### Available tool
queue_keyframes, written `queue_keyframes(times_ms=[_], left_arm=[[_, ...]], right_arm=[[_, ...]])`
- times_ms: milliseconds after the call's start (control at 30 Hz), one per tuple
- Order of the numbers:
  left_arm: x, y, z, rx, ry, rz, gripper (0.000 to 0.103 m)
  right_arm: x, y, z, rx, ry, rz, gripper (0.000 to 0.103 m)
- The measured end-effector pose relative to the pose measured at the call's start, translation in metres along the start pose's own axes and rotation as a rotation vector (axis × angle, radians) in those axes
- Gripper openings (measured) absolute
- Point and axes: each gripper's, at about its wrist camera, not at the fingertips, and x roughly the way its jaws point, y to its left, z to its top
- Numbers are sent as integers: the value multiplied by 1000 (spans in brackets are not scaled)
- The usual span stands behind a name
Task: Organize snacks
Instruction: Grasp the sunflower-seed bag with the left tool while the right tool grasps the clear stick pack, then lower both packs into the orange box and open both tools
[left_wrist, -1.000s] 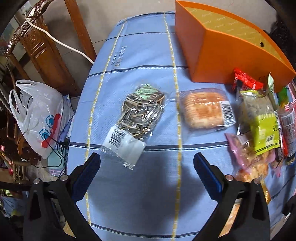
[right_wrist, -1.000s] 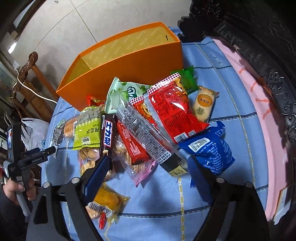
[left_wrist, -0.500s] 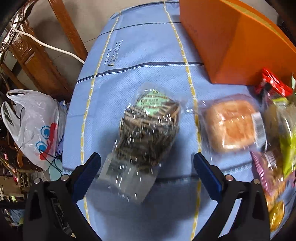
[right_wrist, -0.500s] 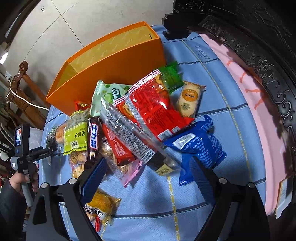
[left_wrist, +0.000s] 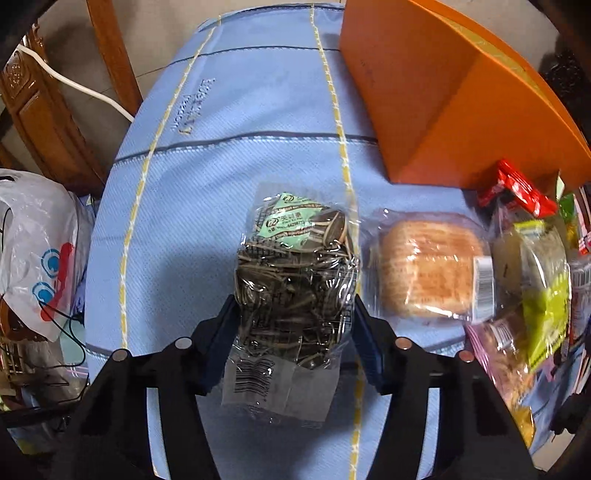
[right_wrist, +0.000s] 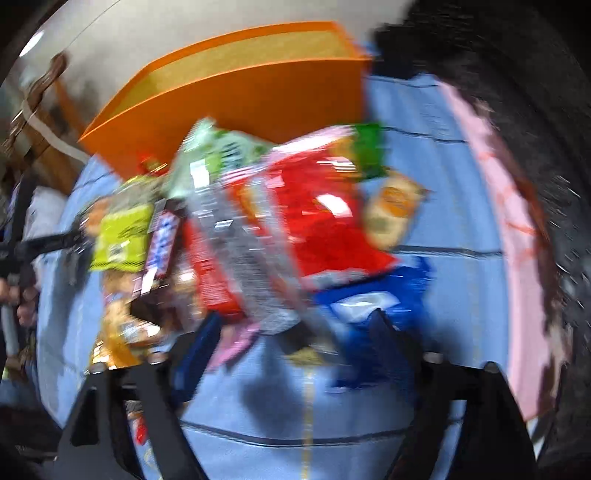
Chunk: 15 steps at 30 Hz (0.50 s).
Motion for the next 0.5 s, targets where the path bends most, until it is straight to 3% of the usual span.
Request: queue_keyframes(times_ms=[33, 133, 233, 267, 367, 500], left_arm=[[0, 1, 0, -3, 1, -2, 58], [2, 1, 0, -4, 3, 8, 58], [5, -2, 4, 1, 4, 29, 58], [4, -3, 6, -1, 8, 33, 58], [-2, -9, 6, -25, 12, 20, 57], [-29, -5, -11, -36, -40, -7, 57]], right_arm=[[7, 8, 4, -33, 21, 7, 60], [21, 26, 16, -123, -1, -80, 57], [38, 22, 34, -108, 8, -77, 50], [41, 22, 37, -127, 27, -72, 35], [34, 26, 38, -158, 42, -89, 25], [-9, 12, 29, -57, -16, 31, 25]])
